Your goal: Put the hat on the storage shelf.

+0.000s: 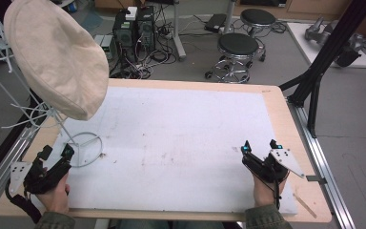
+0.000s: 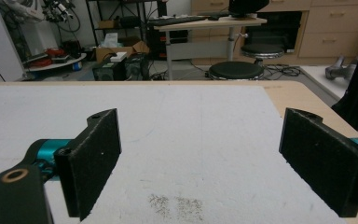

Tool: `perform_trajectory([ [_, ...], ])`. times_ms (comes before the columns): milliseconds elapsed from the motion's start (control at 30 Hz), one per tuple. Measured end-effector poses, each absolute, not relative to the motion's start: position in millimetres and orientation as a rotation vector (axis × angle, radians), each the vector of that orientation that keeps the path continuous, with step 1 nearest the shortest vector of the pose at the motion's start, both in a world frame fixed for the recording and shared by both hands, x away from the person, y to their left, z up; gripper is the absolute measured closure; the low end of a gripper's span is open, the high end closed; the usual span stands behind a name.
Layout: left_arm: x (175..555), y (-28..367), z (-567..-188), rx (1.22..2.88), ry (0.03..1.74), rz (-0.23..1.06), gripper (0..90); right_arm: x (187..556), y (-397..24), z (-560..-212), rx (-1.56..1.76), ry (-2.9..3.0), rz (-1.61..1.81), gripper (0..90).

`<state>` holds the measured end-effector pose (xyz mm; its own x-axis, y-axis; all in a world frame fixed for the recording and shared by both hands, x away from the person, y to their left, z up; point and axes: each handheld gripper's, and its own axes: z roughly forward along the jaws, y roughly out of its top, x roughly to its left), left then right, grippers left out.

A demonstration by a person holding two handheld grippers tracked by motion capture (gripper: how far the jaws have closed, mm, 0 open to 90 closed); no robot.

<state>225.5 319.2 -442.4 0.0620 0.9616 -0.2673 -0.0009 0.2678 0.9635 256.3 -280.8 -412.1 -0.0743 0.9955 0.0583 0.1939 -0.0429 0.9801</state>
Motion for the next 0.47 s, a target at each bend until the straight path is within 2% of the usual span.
perform_trajectory([
  [467,226.1,318.7,-442.4,1.039,1.271,0.963,24.3,254.8,-276.2,-412.6,1.317,1.415,1.195,11.9],
])
